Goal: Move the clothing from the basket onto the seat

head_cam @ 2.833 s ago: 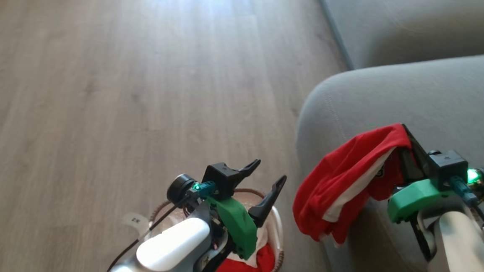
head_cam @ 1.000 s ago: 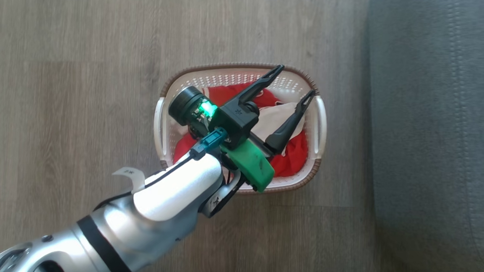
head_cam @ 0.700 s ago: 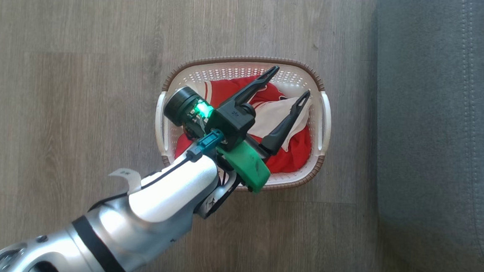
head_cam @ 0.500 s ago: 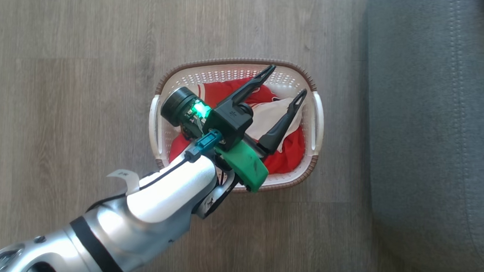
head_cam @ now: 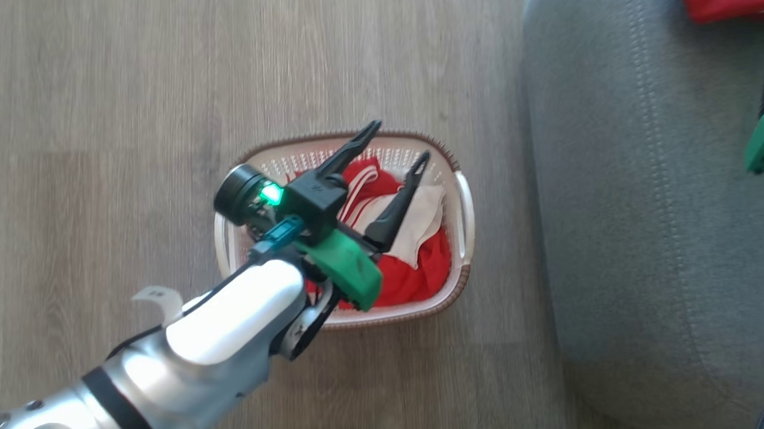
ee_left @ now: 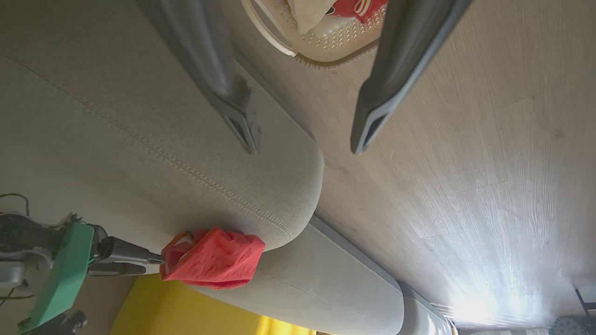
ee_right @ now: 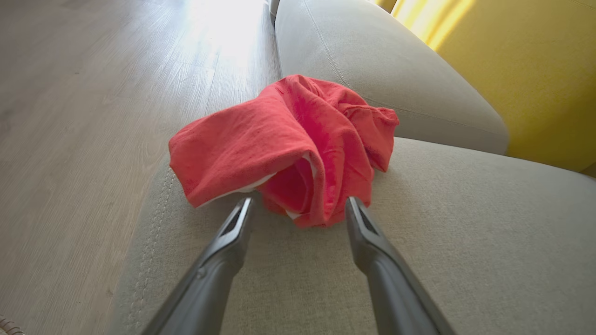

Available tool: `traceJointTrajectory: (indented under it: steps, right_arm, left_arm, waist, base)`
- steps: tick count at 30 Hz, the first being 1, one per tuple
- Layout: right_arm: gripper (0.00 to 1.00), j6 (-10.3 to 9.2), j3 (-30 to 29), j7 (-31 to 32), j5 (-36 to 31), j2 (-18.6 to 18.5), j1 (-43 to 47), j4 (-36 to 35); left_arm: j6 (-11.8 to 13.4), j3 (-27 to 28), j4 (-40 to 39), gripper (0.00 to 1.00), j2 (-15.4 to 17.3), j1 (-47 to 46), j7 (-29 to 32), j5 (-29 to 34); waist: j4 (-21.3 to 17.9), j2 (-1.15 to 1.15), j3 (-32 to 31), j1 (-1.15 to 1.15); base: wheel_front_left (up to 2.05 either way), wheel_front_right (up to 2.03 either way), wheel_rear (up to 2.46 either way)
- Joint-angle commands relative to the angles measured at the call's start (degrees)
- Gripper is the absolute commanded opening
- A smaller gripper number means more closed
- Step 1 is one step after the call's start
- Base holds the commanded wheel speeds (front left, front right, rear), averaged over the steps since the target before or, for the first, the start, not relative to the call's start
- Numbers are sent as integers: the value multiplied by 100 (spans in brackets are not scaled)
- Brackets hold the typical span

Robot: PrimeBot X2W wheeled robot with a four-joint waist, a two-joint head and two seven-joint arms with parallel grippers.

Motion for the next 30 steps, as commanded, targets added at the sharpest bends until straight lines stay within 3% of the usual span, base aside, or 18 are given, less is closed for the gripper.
traceJointTrajectory:
  steps: [1,13,21,30]
  right_arm:
    - [100,-2,200,-53,159,3,147,-306]
    - [100,-2,1257,-54,1259,190,968,-1272]
    - [100,-2,1547,-54,1669,588,1414,-1711]
    - [100,-2,1567,-54,1704,1068,2181,-2213]
  left_arm:
    - [66,252,-154,100,167,41,-65,-41]
    - [335,954,-195,100,533,918,-169,-328]
    - [538,1697,-473,100,833,1847,-175,-311]
    - [826,2449,-747,100,1088,2905,-176,-253]
  waist:
    - [-79,0,-238,0]
    - [77,0,-1231,0]
    - [293,0,-1718,0]
    - [437,0,-2250,0]
  base:
    - [0,0,0]
    - [0,0,0]
    - [0,0,0]
    - [0,0,0]
